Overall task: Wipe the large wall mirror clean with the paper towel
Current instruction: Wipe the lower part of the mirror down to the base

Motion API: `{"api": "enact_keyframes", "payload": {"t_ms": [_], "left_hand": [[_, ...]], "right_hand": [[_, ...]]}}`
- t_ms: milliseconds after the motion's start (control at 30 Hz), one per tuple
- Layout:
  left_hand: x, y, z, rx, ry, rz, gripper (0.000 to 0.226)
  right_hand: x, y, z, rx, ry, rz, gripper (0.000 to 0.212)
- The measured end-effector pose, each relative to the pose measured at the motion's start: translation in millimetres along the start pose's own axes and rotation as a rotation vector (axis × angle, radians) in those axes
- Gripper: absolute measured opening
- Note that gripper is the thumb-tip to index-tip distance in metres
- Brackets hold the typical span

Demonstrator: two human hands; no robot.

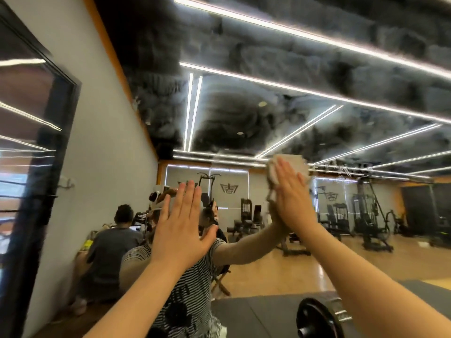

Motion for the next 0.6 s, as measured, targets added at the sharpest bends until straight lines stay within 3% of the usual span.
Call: {"api": "enact_keyframes", "payload": {"t_ms": [67, 267, 600], "left_hand": [[0.9, -1.0, 0.0, 0.007, 0.006, -0.004, 0.088], [1.4, -1.9, -0.2, -0.006, -0.003, 0.012, 0.086], [3.4, -5.2, 1.0, -0.058, -0.044, 0.058, 0.089]], "right_hand": [[28.0, -0.7, -10.1, -0.050, 0.088, 0.028, 0.053], [28.4, 3.2, -10.8, -0.022, 0.095, -0.019, 0.054], [45.4, -3.2, -10.4, -0.069, -0.098, -0.129, 0.060]]}}
Point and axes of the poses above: each hand's wrist, its own z-axis towards the middle knuckle, its own y-axis out of the palm, x = y × z, the point moved 6 cm from there along z, towards the middle knuckle, and after that the axes turned 15 degrees about -x, right-handed, at the moved point
